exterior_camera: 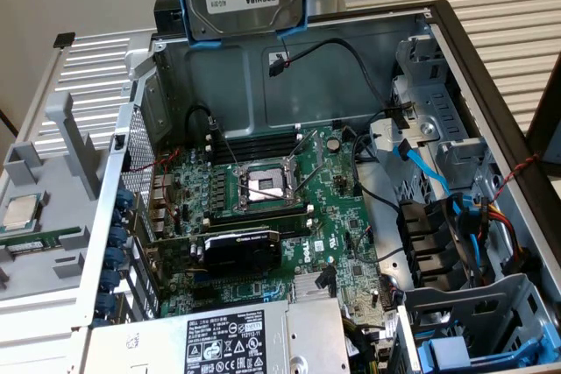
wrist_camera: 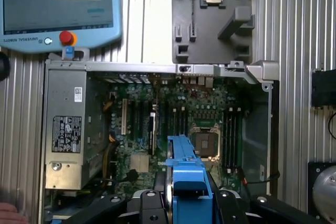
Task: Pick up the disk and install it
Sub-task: 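Pick up the disk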
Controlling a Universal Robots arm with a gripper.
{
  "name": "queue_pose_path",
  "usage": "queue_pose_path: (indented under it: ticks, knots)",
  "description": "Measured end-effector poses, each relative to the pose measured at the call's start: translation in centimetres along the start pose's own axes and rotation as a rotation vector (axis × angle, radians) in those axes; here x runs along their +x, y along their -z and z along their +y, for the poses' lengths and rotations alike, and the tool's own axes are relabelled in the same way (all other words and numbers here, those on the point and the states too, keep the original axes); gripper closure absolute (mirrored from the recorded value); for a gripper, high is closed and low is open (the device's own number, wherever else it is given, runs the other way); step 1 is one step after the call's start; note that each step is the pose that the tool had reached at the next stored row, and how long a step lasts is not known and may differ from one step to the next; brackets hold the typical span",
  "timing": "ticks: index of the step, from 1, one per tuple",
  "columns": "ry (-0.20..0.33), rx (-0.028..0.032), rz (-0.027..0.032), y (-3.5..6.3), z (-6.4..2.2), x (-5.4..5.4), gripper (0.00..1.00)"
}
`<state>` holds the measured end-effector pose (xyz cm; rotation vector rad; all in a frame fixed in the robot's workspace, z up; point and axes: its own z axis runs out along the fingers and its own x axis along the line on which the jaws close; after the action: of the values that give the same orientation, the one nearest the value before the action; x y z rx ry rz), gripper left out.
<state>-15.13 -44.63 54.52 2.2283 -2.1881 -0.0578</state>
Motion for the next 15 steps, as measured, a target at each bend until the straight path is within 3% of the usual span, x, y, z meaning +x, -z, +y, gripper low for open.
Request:
queue_pose_path:
  ticks: [4, 15]
  knots:
    - [0.000, 0.0000, 0.0001, 0.06, -0.52, 1.0, 0.63]
    - [0.000, -0.0005, 0.0001, 0.93, -4.40, 1.5, 0.63]
